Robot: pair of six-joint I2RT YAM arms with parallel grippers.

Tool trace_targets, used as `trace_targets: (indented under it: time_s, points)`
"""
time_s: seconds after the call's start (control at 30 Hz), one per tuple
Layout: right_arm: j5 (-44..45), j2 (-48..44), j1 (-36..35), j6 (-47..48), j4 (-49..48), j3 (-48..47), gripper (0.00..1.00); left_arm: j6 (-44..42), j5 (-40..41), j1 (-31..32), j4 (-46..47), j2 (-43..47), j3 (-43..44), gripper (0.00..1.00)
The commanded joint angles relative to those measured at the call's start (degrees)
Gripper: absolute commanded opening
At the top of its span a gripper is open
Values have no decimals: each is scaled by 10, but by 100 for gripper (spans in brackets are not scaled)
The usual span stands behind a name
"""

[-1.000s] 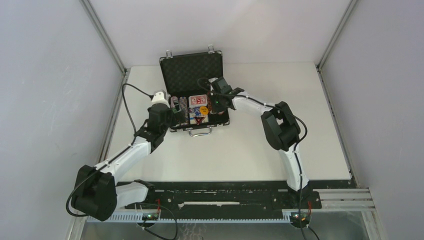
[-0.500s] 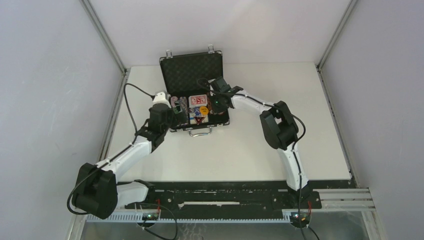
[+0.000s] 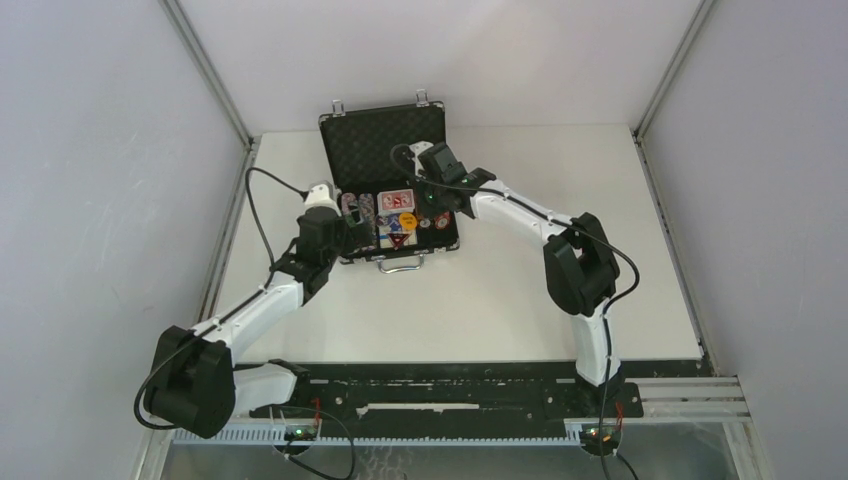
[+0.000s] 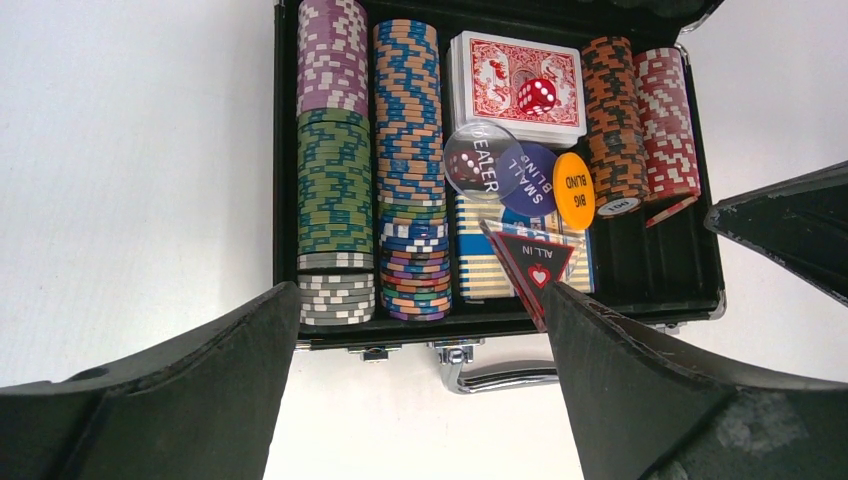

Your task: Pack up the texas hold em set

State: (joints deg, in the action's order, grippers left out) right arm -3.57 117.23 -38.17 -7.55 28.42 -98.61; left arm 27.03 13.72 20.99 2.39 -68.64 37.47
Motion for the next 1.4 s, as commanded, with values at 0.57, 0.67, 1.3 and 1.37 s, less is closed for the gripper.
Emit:
trace_targets:
  time_s: [0.57,0.67,1.3,1.37]
  points:
    - [-69,135,-13,-5,-6,-132,0,49,-18,0,12,-11,7,87]
    - [-72,161,-12,-5,3,-162,0,47,-19,0,12,-17,9,88]
    - [-19,86,4,6,-38,-147,38,58,-23,1,16,-26,11,90]
    - [-6,109,4,11,-26,-172,46,62,-25,1,12,-25,11,91]
